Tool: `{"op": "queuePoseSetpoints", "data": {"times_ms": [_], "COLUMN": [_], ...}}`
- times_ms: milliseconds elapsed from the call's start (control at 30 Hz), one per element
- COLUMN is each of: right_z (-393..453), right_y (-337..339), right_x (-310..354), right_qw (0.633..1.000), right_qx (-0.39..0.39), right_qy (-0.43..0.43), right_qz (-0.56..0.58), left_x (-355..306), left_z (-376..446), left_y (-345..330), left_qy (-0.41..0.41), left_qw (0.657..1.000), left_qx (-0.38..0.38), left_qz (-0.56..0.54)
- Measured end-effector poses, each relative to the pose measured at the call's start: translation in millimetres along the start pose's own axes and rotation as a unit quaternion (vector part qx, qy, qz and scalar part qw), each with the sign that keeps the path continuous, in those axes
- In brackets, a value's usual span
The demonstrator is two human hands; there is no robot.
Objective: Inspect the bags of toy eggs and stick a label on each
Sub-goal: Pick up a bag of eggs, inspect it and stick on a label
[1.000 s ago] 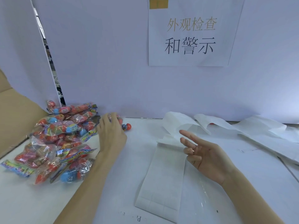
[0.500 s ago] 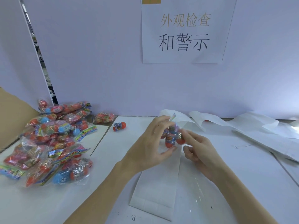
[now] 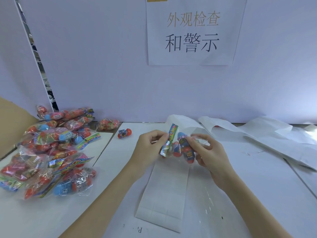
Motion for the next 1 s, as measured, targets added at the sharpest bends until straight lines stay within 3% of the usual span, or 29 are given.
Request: {"op": "queuePoseSetpoints", "data": {"times_ms": [267, 400, 667, 867, 1000], "right_z": [-3, -7, -2, -8, -6], "right_y": [7, -2, 3, -10, -6], "right_x": [3, 7, 2, 8, 7], "right_qw": [0.998, 0.998, 0.996, 0.992, 0.993], "right_qx": [-0.064, -0.030, -0.029, 0.045, 0.004], "right_qy": [0.007, 0.049, 0.066, 0.094, 0.102], "right_qz": [0.020, -0.003, -0.058, -0.074, -0.055], "left_x": [1, -2, -7, 0, 5], "left_z": [-4, -11, -8, -1, 0], "left_y": [-7, -14, -6, 10, 0], "left_qy": [0.027, 0.019, -0.059, -0.041, -0.007], "left_qw": [1.000, 0.999, 0.995, 0.993, 0.999], "left_qx": [0.010, 0.047, -0.027, -0.089, -0.033], "left_qz": [-0.010, 0.009, 0.079, 0.062, 0.020]}}
Point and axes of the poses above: each hand's wrist, its own z-axis towards the middle knuckle, its own y-axis out of the back of the hand, x = y × z, the point moved 7 cm from there along z, towards the middle knuckle, and after that the axes turned 8 degrees about -x, right-handed, at the moved point
